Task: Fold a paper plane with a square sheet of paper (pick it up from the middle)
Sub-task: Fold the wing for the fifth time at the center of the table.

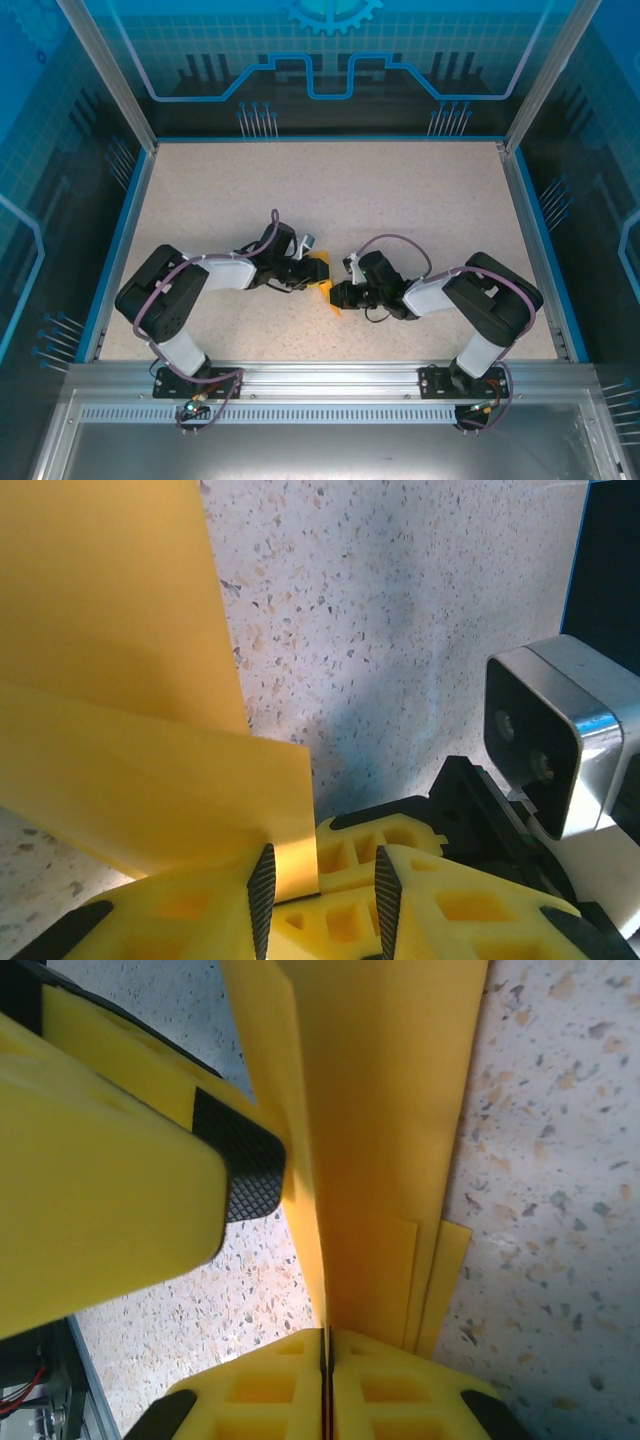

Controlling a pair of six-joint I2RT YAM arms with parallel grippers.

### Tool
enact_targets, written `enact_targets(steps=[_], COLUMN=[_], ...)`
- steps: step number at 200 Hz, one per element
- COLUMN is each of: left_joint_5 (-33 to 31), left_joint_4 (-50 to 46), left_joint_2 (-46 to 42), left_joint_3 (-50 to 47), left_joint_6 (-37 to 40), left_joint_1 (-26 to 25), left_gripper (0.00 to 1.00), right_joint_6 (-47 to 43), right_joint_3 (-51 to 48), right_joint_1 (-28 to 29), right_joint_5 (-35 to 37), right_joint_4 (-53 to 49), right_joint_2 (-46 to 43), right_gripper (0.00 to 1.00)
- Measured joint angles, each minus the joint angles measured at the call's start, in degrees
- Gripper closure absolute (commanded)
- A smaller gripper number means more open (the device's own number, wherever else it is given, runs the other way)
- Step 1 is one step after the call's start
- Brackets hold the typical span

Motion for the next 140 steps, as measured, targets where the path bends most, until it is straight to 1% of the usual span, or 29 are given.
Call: enact_targets(steps=[46,106,140], left_joint_5=[0.1,0.2,0.2], left_joint_4=[1.1,1.2,1.2], left_joint_2=[4.9,5.0,5.0], left_joint_3=[0.9,1.0,1.0], left_joint_6=[0.7,1.1,1.3], left_joint_1=[0.0,0.0,0.0], left_gripper=[0.66,0.67,0.68], right_joint_6=[0.9,1.1,1.3], right_joint_3=[0.0,0.7,0.7], right_joint_1=[-0.2,-0.2,-0.2], right_joint_5=[-0.5,-0.4,0.6], right_joint_4=[0.1,-2.7,-6.9], right_joint_2=[-0.1,-1.3,-4.4], right_gripper=[0.85,0.81,0.8])
